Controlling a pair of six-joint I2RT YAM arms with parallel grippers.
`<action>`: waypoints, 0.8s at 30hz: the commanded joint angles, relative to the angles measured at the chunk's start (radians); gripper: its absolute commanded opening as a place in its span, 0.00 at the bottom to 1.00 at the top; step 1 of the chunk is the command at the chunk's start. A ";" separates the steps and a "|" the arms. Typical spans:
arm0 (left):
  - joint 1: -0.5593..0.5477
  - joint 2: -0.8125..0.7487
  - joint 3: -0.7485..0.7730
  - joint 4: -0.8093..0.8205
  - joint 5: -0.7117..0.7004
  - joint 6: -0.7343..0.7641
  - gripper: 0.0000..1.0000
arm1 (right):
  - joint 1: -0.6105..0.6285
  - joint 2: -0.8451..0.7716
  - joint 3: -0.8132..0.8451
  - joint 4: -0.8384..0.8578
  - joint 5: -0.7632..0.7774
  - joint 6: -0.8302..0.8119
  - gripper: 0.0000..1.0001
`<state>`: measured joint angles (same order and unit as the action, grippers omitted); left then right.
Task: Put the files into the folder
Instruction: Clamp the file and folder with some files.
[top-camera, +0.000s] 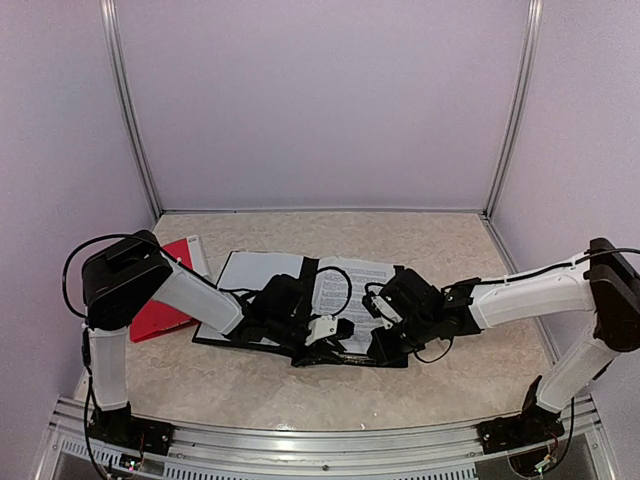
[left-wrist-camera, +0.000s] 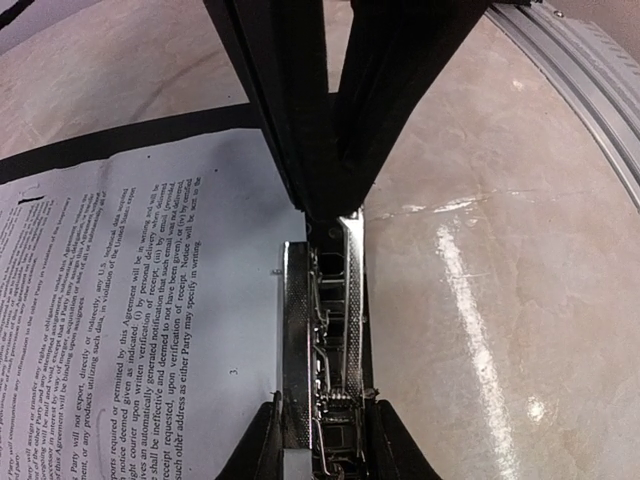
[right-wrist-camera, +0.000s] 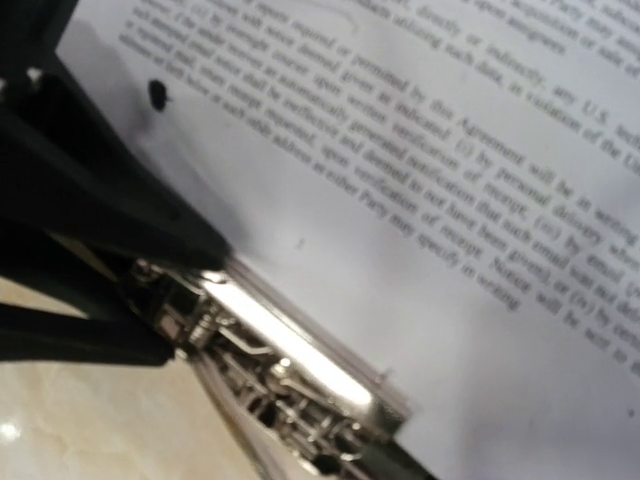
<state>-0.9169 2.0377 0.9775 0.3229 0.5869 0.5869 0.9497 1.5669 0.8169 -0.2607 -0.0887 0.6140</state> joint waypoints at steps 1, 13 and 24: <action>-0.018 0.021 -0.008 -0.075 0.003 0.016 0.16 | -0.018 0.106 -0.049 -0.031 0.053 -0.043 0.00; -0.030 0.023 -0.004 -0.085 0.016 0.024 0.15 | -0.041 0.163 -0.032 -0.011 0.049 -0.097 0.00; -0.030 0.027 0.004 -0.094 0.012 0.020 0.13 | -0.044 0.185 -0.079 0.016 0.027 -0.105 0.00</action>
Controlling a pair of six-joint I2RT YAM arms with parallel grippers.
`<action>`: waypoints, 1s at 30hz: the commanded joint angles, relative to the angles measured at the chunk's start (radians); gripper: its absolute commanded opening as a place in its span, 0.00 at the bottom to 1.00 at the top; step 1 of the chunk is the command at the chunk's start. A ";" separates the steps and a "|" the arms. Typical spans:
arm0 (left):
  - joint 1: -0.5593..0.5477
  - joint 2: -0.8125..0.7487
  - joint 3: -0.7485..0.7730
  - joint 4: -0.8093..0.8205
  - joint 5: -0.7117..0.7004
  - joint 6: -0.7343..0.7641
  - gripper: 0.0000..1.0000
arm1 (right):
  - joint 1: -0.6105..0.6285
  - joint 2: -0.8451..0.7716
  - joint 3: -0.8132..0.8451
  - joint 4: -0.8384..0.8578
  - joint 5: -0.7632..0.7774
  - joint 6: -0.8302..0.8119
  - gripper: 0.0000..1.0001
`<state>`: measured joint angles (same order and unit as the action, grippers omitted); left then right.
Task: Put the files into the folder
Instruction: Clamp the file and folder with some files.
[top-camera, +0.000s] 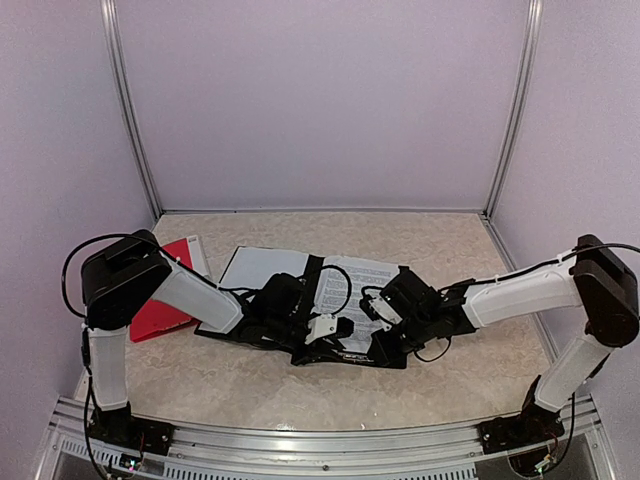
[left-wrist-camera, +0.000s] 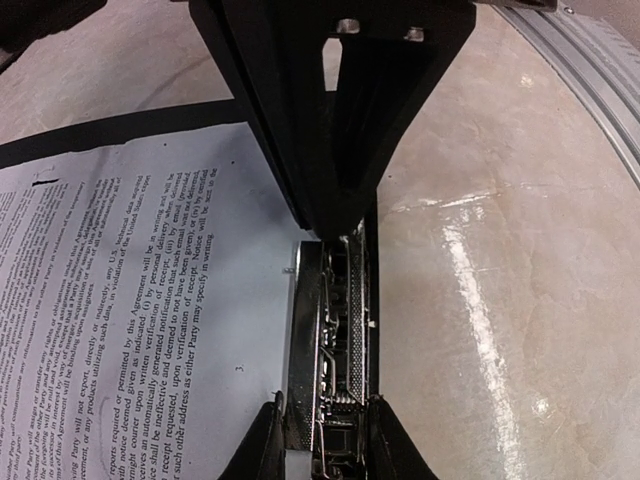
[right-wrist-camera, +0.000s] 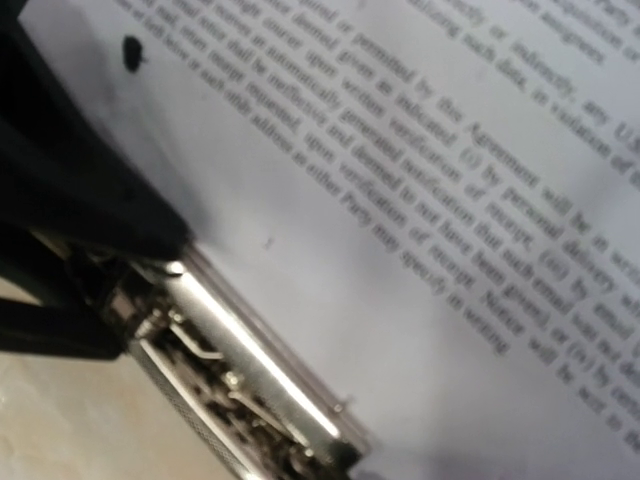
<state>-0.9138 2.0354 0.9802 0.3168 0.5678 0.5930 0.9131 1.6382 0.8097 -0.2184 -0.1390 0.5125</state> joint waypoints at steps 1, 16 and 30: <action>-0.034 0.029 0.002 -0.088 0.028 0.014 0.12 | -0.008 0.112 -0.074 -0.025 0.076 -0.002 0.00; -0.033 0.035 0.016 -0.090 0.004 -0.005 0.16 | 0.014 0.086 -0.089 -0.009 0.034 0.016 0.00; -0.033 0.036 0.026 -0.094 -0.025 -0.014 0.24 | 0.046 0.015 -0.023 -0.087 0.018 0.025 0.00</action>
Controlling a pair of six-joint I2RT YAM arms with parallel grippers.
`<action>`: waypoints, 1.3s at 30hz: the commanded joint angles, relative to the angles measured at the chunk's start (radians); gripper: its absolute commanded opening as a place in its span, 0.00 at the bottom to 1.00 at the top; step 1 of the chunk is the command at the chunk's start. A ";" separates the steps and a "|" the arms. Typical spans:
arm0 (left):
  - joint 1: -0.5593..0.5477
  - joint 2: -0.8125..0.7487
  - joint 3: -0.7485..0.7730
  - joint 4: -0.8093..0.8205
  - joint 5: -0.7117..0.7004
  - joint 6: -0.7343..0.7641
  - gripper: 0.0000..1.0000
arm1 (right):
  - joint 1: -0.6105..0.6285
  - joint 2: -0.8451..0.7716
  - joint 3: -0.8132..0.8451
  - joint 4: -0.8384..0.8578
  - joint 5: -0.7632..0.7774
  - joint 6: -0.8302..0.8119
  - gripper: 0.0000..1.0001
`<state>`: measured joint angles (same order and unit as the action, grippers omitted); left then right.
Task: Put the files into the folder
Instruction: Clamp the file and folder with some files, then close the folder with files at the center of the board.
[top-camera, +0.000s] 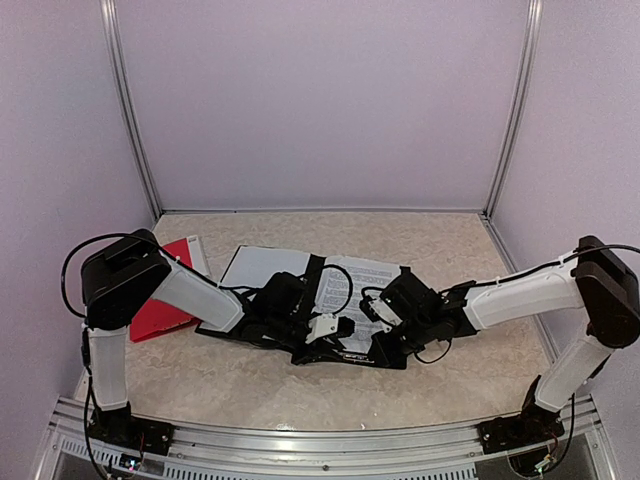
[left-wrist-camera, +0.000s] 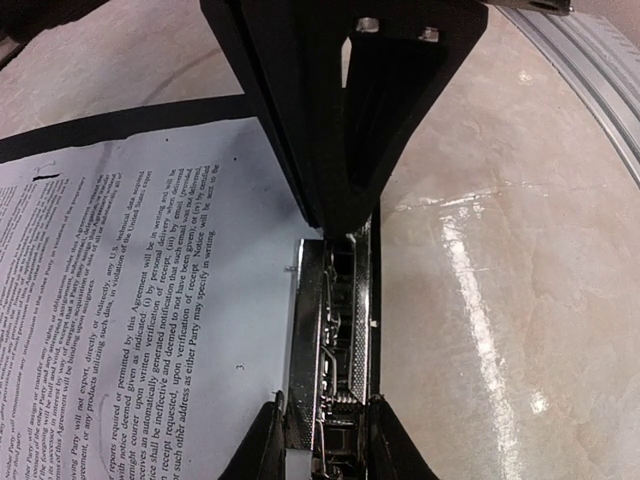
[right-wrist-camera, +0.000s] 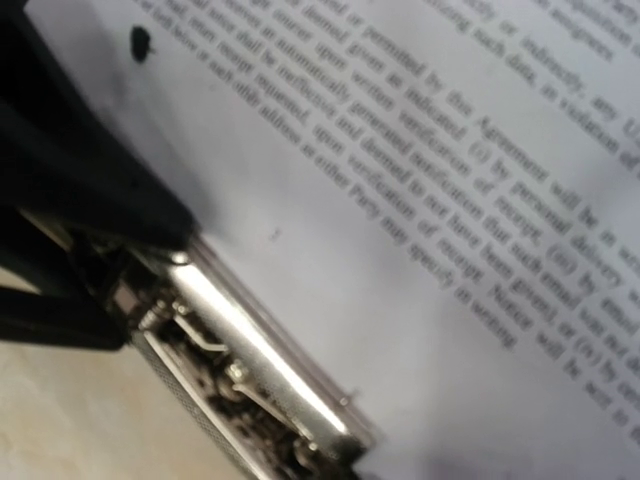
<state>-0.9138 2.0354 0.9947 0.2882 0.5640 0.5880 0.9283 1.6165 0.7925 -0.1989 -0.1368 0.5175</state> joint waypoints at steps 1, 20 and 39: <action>-0.033 0.036 0.012 -0.066 -0.023 -0.010 0.24 | 0.031 0.031 0.001 -0.114 0.016 0.020 0.00; -0.045 -0.072 -0.034 0.058 -0.068 -0.063 0.96 | 0.036 -0.078 0.107 -0.205 0.110 0.007 0.36; -0.023 -0.369 -0.023 -0.171 -0.559 -0.541 0.99 | -0.346 -0.204 -0.011 -0.009 0.280 0.003 0.86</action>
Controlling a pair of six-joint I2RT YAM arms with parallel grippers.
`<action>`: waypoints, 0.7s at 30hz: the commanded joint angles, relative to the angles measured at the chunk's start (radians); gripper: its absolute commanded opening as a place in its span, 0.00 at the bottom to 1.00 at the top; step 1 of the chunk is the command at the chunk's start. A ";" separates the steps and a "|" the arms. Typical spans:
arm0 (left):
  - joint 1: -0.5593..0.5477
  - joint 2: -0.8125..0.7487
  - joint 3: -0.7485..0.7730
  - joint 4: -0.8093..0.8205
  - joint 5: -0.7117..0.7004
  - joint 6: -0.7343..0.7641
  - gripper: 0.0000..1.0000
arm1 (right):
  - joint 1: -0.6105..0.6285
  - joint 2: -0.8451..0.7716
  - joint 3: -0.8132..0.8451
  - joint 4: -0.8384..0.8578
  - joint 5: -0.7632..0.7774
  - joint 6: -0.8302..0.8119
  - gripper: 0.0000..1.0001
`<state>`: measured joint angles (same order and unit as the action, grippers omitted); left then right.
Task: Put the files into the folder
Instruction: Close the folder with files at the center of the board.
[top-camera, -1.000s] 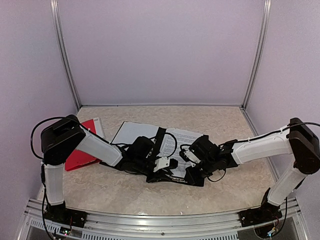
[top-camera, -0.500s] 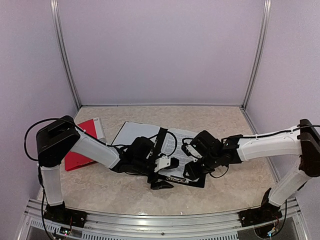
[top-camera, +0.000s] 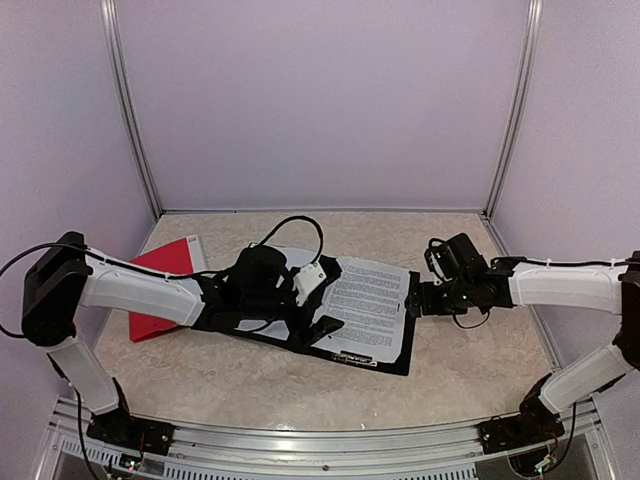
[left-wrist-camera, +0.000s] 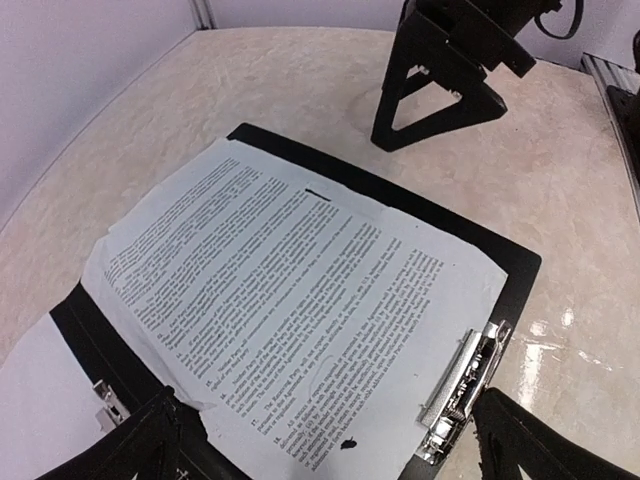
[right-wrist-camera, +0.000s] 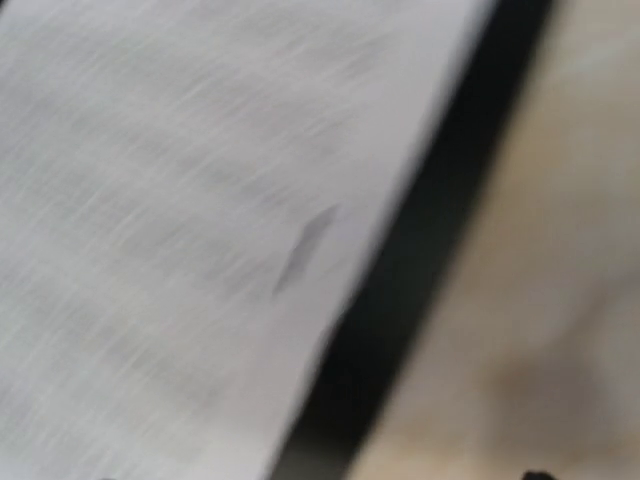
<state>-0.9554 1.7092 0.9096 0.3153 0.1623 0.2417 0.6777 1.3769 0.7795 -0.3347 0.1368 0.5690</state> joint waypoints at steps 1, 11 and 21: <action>0.029 -0.048 0.087 -0.250 -0.159 -0.228 0.99 | -0.126 0.058 0.014 0.148 -0.004 -0.061 0.86; 0.091 -0.044 0.184 -0.511 -0.138 -0.453 0.99 | -0.355 0.354 0.148 0.331 -0.238 -0.131 0.86; 0.177 -0.110 0.067 -0.523 -0.111 -0.640 0.99 | -0.390 0.602 0.264 0.470 -0.398 -0.103 0.81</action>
<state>-0.8181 1.6535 1.0183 -0.1654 0.0219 -0.3019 0.2974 1.9034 1.0252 0.0780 -0.1684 0.4522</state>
